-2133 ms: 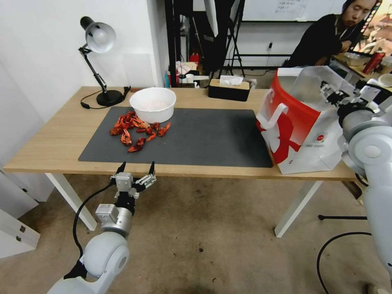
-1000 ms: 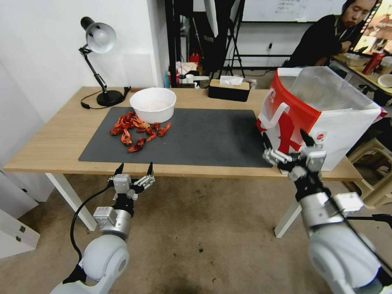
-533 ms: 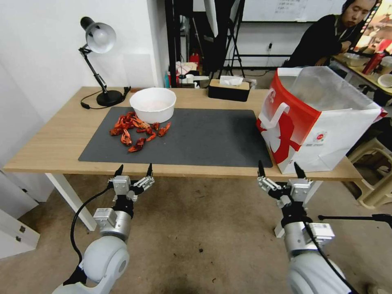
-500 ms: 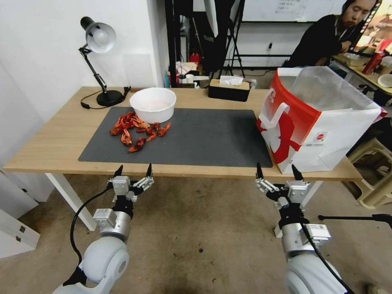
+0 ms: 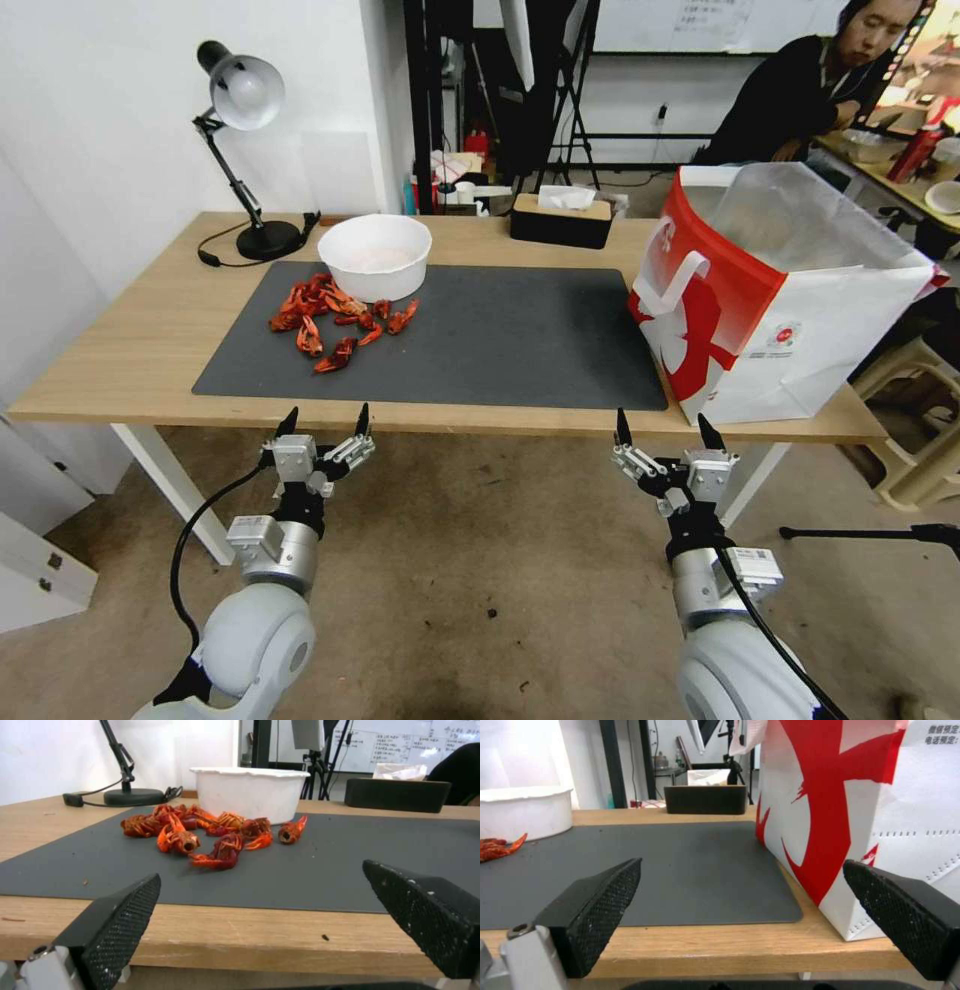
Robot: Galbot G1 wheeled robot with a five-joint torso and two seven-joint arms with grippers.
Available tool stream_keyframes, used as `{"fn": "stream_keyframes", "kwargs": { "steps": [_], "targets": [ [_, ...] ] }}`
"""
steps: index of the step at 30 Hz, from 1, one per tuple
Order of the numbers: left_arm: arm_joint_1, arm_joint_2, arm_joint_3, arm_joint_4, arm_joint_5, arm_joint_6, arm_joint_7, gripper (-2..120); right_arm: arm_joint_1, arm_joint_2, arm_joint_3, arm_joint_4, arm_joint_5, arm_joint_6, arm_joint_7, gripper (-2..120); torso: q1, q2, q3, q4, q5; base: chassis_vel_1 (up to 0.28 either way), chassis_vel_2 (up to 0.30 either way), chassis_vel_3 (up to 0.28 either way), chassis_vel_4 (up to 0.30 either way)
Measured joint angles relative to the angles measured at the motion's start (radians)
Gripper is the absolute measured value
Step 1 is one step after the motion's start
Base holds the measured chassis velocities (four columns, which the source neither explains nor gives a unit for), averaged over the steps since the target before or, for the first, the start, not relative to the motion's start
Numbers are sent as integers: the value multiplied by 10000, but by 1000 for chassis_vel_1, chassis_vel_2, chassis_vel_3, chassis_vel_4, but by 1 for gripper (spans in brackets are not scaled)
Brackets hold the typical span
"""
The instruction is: Close the takeout container lid, then place the container into the takeout bag.
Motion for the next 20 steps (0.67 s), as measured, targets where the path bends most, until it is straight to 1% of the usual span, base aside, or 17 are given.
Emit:
{"fn": "stream_keyframes", "kwargs": {
  "steps": [20],
  "targets": [
    [60, -31, -24, 12, 49, -27, 7, 100, 48, -32, -19, -66, 56, 42, -138, 100, 0, 0, 0, 0, 1, 0, 0, 0, 0]
  ]
}}
